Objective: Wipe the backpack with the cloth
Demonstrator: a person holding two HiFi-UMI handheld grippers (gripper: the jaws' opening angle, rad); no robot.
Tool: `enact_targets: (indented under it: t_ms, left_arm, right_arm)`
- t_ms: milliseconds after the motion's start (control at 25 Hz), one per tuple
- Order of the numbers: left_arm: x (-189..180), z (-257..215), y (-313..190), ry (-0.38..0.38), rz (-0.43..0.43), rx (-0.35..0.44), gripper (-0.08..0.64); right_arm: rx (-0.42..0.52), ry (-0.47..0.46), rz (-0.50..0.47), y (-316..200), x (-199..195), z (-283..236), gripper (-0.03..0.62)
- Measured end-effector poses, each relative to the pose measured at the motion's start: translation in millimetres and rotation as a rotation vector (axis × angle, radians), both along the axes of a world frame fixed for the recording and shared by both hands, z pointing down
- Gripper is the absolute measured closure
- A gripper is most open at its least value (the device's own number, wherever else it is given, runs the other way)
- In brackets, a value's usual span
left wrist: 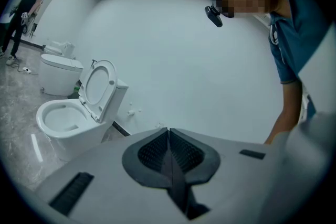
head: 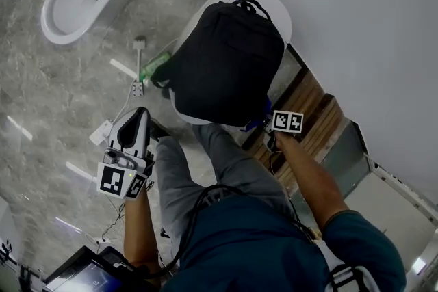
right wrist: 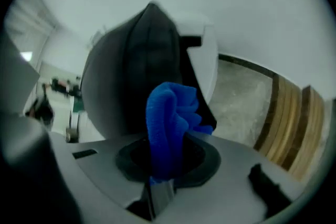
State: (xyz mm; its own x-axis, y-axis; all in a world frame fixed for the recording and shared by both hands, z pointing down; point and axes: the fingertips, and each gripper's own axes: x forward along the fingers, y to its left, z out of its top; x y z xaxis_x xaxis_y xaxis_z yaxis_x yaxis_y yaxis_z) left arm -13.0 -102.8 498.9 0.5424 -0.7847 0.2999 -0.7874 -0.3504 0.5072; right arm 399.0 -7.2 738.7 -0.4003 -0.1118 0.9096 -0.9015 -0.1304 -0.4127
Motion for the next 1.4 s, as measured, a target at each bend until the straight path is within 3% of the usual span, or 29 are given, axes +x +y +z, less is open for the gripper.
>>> enact_targets:
  t_ms: [40, 120, 160, 320, 400, 560, 640, 760, 840, 880, 1000, 1120, 1200, 1240, 1320, 1400]
  left_arm:
    - [1, 0, 0, 0.000, -0.001, -0.001, 0.543]
    - [1, -1, -1, 0.000, -0.001, 0.000, 0.543]
    - [-1, -2, -1, -0.002, -0.001, 0.002, 0.543]
    - [-5, 0, -2, -0.015, 0.008, -0.003, 0.543]
    - [-3, -4, -7, -0.009, 0.005, 0.011, 0.543]
    - [3, -11, -12, 0.012, -0.005, 0.033, 0.543]
    - [3, -9, -7, 0.018, -0.021, 0.030, 0.543]
    - [0, -1, 6, 0.022, -0.039, 0.011, 0.543]
    - [-3, 6, 14, -0.004, -0.050, 0.000, 0.543]
    - [-4, 7, 16, -0.014, -0.057, -0.003, 0.543]
    - [-3, 6, 18, -0.040, -0.076, -0.001, 0.543]
    - [-8, 10, 24, -0.089, -0.095, -0.018, 0.543]
    - [-11, 15, 22, -0.086, -0.097, -0.026, 0.543]
    - [-12, 16, 19, -0.070, -0.091, -0.015, 0.543]
    - [-18, 14, 19, -0.035, -0.095, 0.018, 0.543]
    - [-25, 15, 30, -0.036, -0.097, 0.022, 0.543]
  right_arm:
    - [-0.020, 0.015, -0.056, 19, -8, 2, 0.538]
    - [0.048, 0.049, 0.027, 9, -6, -5, 0.538]
    - [0.102, 0.068, 0.092, -12, -1, -11, 0.538]
    - [0.354, 0.140, 0.160, -126, 24, -43, 0.538]
    - [0.392, 0.209, 0.113, -187, 35, -52, 0.538]
    - [0.394, 0.535, -0.340, -274, 36, -62, 0.538]
    - [0.446, 0.623, -0.534, -297, 15, -69, 0.538]
    - [0.690, 0.545, -0.736, -310, -80, -102, 0.538]
    - [0.802, 0.531, -1.020, -306, -165, -104, 0.538]
    - [0.811, 0.547, -1.186, -302, -201, -92, 0.538]
    - [0.734, 0.613, -1.661, -283, -272, -53, 0.538]
    - [0.512, 0.450, -2.077, -222, -306, -32, 0.538]
    - [0.362, 0.376, -2.277, -172, -301, -19, 0.538]
    - [0.314, 0.360, -2.329, -147, -295, -15, 0.538]
    - [0.258, 0.306, -2.340, -92, -293, -7, 0.538]
    - [0.278, 0.276, -2.326, -43, -299, 6, 0.538]
